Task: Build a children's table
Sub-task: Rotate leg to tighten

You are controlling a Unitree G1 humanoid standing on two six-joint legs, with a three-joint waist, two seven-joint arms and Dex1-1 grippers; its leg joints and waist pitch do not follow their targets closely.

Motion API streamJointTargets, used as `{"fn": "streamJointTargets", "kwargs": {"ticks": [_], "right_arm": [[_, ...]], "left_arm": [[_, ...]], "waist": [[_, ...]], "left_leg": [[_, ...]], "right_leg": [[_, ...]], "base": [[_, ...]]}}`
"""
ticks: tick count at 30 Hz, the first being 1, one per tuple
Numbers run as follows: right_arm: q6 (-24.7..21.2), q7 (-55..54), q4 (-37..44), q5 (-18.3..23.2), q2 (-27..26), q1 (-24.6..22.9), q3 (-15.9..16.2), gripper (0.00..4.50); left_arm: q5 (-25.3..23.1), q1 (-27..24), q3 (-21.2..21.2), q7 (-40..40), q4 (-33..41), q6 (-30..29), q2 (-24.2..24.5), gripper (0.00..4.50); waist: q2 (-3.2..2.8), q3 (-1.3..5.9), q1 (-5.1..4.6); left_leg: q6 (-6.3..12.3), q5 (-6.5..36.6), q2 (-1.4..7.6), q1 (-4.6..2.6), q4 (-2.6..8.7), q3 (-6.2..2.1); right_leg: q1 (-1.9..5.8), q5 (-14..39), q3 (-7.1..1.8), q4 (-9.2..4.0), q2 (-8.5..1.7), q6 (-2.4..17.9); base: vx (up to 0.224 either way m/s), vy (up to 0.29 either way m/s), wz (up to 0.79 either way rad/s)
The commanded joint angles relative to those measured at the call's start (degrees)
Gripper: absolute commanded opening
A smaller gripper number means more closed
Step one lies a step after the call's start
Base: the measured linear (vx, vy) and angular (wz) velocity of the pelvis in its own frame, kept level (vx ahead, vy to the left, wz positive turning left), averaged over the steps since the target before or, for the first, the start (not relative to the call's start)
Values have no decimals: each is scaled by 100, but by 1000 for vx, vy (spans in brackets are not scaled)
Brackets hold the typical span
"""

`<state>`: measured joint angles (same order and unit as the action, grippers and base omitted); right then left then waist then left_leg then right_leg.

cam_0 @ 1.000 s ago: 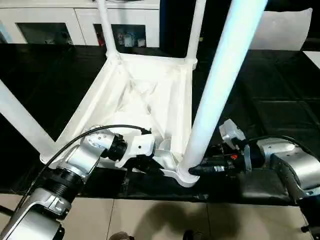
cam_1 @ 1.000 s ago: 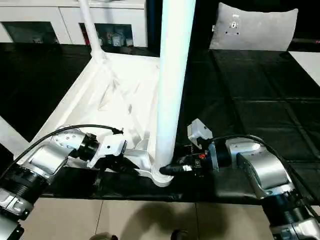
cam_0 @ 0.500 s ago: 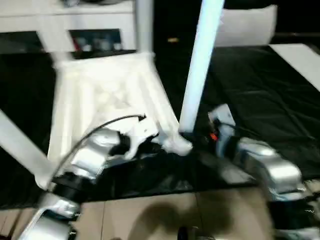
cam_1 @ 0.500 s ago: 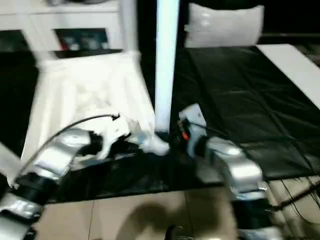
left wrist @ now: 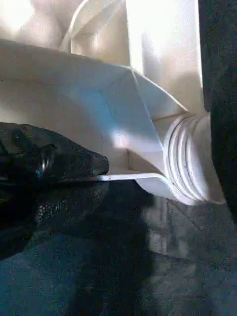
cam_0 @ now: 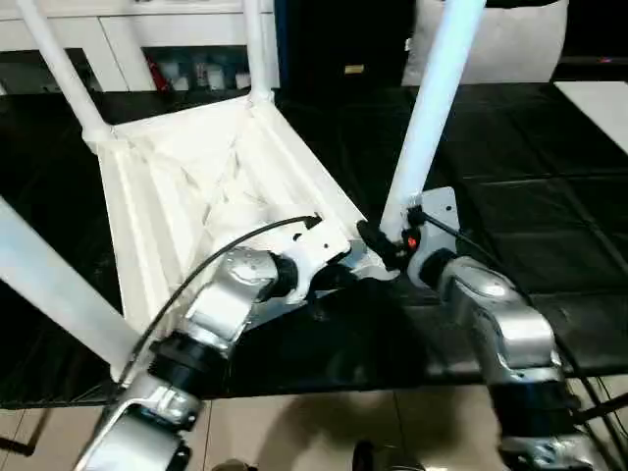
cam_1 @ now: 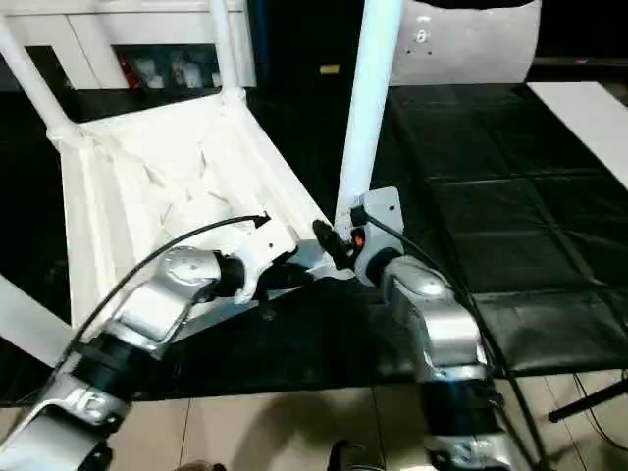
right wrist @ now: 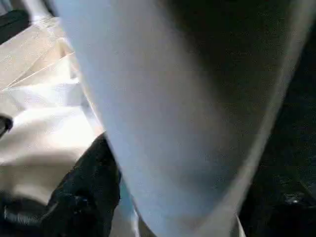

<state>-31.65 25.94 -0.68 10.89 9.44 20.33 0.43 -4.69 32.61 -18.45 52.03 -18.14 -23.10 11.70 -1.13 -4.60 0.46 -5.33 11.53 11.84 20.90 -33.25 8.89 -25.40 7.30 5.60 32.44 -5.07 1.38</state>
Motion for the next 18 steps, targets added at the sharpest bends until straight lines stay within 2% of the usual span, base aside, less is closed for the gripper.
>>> {"fn": "streamJointTargets", "kwargs": {"ticks": [1,4,5,6,9,10,12,17,18], "right_arm": [[135,583,241,229,349,-85,25,353],[272,1363,272,344,911,-157,69,389],[272,1363,272,344,911,-157,69,389],[318,1939,300,429,1284,-193,142,397],[302,2476,362,589,1582,-228,185,423],[295,3104,428,770,1935,-262,281,430],[311,3530,429,816,2213,-258,422,445],[569,4256,264,852,2519,-158,657,445],[509,4405,233,908,2555,-125,701,419]], "left_arm": [[188,-82,-113,449,192,385,149,0],[294,-152,-177,905,158,705,372,0],[294,-152,-177,905,158,705,372,0],[354,-174,-218,1197,138,755,516,0],[441,-177,-274,1511,103,917,663,0],[452,-169,-394,1899,23,1280,866,0],[448,-149,-487,2209,-45,1502,1018,0],[478,-74,-637,2774,-112,1747,1262,0],[478,-56,-669,2866,-120,1798,1300,0]], "waist": [[31,420,29],[31,362,60],[31,340,74],[31,330,96],[38,317,136],[32,311,148],[34,308,163],[42,325,178],[44,331,187]], "left_leg": [[1015,39,12,40,274,83],[881,504,35,15,304,98],[798,722,47,9,315,101],[705,861,43,5,325,97],[633,985,52,-29,336,103],[610,1036,61,-32,345,98],[623,1101,72,-27,352,86],[581,950,78,-10,347,84],[608,895,81,-13,344,87]], "right_leg": [[520,445,-244,-207,-203,1458],[494,1216,-247,-291,-207,1291],[481,1528,-250,-324,-215,1200],[471,1783,-246,-345,-217,1094],[445,1966,-260,-372,-213,1018],[440,2022,-259,-373,-216,1003],[450,2053,-263,-369,-225,973],[467,1899,-268,-334,-240,1052],[467,1789,-271,-325,-236,1102]], "base": [[0,0,0],[0,0,0],[0,0,0],[0,0,0],[0,0,0],[0,0,0],[0,0,0],[0,0,0],[0,0,0]]}}
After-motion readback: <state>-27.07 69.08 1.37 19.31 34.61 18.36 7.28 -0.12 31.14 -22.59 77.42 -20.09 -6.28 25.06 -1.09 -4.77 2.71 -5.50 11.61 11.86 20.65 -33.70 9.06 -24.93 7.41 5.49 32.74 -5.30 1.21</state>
